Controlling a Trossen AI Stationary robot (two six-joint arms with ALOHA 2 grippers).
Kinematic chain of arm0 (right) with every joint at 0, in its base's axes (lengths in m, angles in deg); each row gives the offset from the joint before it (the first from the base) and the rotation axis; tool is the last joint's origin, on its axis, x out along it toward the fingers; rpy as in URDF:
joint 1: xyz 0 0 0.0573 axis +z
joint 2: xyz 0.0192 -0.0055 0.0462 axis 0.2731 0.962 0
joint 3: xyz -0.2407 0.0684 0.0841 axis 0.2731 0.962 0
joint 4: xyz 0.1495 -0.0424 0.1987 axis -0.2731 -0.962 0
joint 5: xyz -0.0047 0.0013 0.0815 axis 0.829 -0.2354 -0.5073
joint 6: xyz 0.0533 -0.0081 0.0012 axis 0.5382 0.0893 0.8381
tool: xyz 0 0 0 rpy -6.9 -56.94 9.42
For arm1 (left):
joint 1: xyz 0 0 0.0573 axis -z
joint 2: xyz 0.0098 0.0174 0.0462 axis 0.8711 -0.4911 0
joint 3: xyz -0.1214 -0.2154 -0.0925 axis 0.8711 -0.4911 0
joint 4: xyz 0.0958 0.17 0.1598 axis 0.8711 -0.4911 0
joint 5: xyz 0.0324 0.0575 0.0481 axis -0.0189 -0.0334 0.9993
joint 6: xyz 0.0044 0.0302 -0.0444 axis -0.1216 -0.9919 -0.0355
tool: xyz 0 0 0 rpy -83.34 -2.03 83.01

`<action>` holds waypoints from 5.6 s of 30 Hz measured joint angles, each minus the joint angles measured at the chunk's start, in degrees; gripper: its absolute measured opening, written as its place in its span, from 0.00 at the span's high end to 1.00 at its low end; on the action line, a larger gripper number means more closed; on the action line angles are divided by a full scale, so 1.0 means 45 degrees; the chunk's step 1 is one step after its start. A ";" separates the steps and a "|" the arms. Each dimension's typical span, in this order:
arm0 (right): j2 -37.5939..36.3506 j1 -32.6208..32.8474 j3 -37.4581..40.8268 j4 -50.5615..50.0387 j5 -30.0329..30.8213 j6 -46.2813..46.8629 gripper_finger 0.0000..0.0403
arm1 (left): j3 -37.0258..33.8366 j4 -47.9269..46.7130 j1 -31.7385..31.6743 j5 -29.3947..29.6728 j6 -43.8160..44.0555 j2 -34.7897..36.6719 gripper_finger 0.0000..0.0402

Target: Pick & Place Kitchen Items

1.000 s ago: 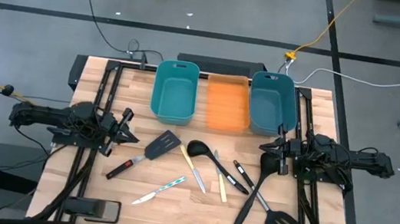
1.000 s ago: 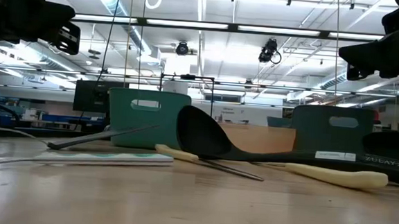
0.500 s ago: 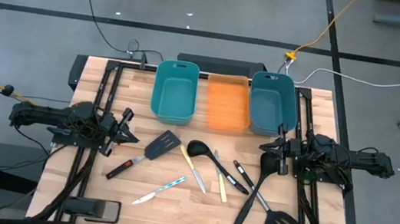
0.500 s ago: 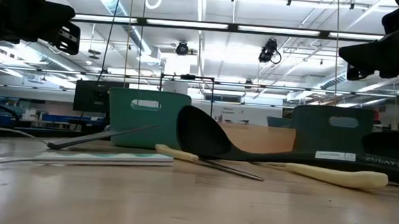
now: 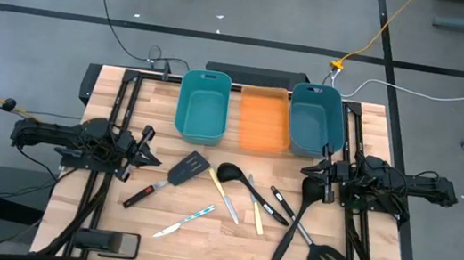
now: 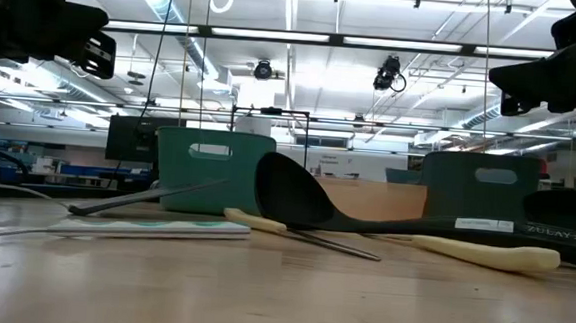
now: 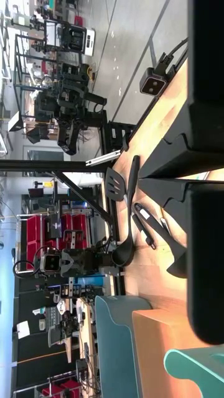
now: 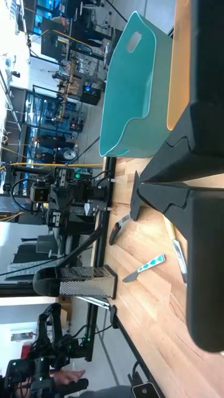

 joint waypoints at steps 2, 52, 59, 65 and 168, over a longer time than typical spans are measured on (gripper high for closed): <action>0.0000 0.0000 -0.0001 0.0003 -0.0002 0.0001 0.94 | 0.0000 -0.0001 0.0001 0.0000 0.0001 0.0000 0.97; 0.0000 -0.0005 0.0003 0.0744 0.1873 0.0094 0.94 | 0.0000 0.0906 0.0000 0.1937 0.0179 -0.0001 0.97; 0.0000 -0.0005 0.0003 0.0772 0.1892 0.1688 0.94 | 0.0002 0.0969 0.0000 0.2729 0.0950 0.0000 0.97; 0.0000 -0.0005 0.0003 0.0701 0.1902 0.2349 0.94 | 0.0002 0.1210 0.0000 0.3351 0.2059 -0.0005 0.97; 0.7349 0.0029 -1.1567 -0.4512 0.2207 0.1003 0.99 | 1.4654 -0.9397 0.0005 0.2411 0.1277 -0.9092 0.99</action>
